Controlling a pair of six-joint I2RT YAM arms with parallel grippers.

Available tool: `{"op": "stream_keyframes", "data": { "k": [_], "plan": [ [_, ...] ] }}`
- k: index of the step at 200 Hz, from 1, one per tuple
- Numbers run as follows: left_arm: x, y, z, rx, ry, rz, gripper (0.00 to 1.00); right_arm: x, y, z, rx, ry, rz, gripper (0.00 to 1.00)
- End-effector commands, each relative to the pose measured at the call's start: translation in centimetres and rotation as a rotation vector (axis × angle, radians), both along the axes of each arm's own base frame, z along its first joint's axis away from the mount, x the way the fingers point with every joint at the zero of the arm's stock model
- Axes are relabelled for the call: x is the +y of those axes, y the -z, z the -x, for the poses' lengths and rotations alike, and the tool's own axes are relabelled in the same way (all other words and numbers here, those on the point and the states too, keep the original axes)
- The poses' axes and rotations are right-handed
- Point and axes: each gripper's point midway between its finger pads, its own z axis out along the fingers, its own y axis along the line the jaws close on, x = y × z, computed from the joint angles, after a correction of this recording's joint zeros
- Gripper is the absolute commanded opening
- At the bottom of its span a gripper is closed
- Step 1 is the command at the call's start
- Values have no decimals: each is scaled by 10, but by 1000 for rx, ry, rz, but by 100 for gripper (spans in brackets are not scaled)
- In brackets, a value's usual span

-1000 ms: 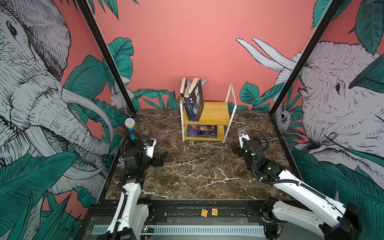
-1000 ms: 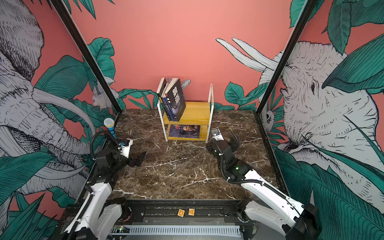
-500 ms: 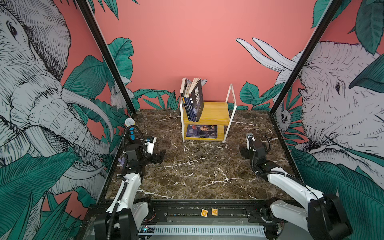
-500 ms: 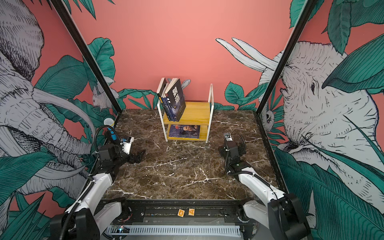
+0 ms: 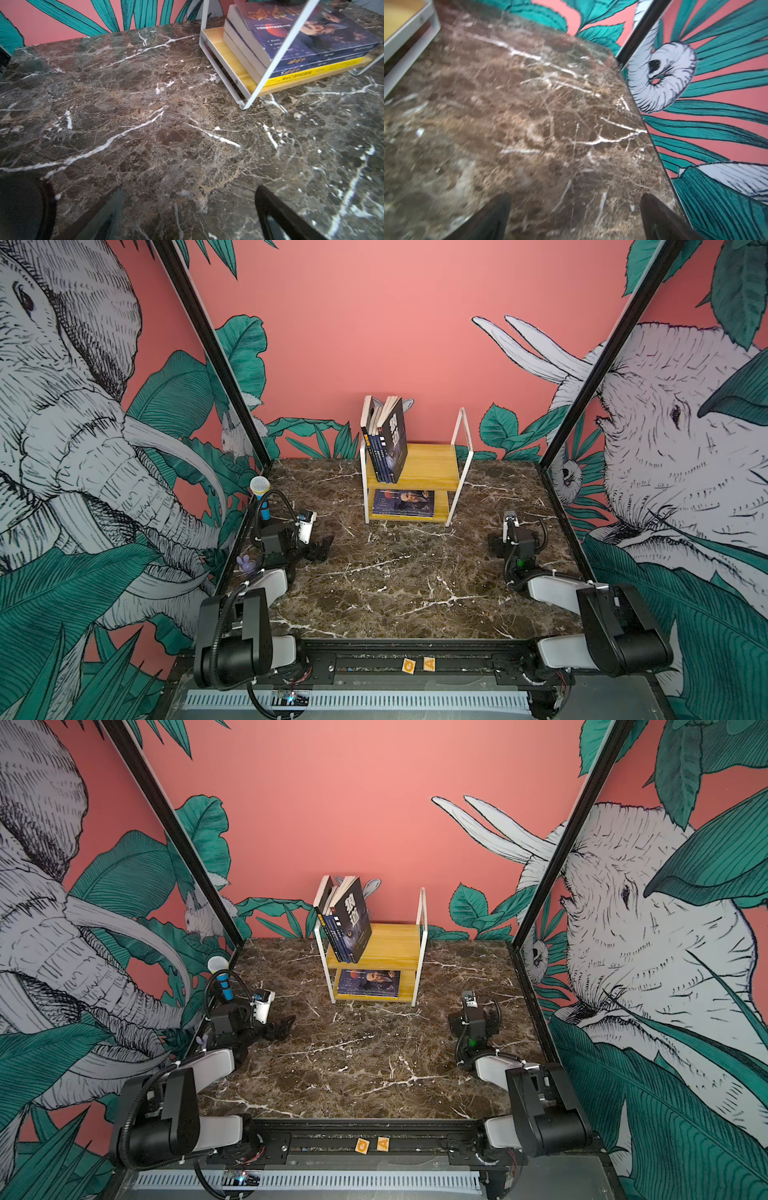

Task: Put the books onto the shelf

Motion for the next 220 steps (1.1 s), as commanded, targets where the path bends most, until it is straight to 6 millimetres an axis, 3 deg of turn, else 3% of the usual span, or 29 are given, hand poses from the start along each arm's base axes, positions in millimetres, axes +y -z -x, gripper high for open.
{"op": "stream_keyframes", "data": {
  "k": [1, 44, 67, 97, 124, 172, 195, 220],
  "plan": [
    [1, -22, -19, -122, -30, -35, 99, 0, -26, -17, -150, -6, -62, 100],
    [-14, -18, -30, -111, -56, -58, 100, -5, 0, -15, -164, 2, -93, 100],
    [-25, -15, -29, -181, -22, -51, 100, -12, -2, -12, -182, 42, -96, 100],
    [-9, -10, -38, -153, -132, -67, 100, -27, 0, -16, -155, 116, -114, 99],
    [6, 2, -40, -157, -230, -70, 99, -27, -1, -17, -166, 111, -113, 99],
    [6, 2, -39, -150, -228, -73, 100, -27, -2, -17, -172, 111, -112, 99],
    [6, 1, -40, -152, -229, -72, 100, -6, 1, -22, -143, -22, -123, 99],
    [6, 1, -40, -155, -230, -72, 100, -5, 3, -24, -124, -35, -140, 99]
  ]
}}
